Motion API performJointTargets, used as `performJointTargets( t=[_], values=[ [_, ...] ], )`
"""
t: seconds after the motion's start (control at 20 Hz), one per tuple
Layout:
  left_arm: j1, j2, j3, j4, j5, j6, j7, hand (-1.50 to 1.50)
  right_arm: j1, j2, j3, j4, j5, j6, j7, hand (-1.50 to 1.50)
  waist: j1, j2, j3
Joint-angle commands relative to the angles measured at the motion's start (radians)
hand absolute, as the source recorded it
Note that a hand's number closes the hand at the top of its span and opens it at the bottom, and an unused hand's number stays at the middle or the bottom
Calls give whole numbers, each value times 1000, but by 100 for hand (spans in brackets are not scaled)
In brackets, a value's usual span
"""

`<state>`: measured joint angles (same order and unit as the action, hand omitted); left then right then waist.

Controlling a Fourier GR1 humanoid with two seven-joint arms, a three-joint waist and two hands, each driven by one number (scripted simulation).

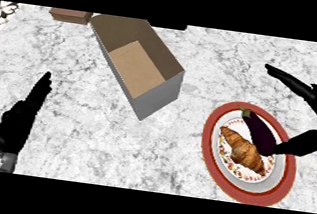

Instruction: Pick the croissant from the plate and place it in the cardboard box

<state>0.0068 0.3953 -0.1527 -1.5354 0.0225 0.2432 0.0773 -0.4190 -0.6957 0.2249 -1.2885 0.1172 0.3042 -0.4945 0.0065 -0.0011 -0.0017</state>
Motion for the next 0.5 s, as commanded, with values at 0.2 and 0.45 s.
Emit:
performJointTargets(
  t=[0.2,0.45],
  values=[
    [1,-21,6,23,-18,15,-17,0,19,-149,204,-157,258,125,132,-150,-11,-3,0],
    [13,-12,23,0,-12,-21,-6,0,116,-121,238,-308,310,156,271,-150,-13,-3,1]
  ],
)
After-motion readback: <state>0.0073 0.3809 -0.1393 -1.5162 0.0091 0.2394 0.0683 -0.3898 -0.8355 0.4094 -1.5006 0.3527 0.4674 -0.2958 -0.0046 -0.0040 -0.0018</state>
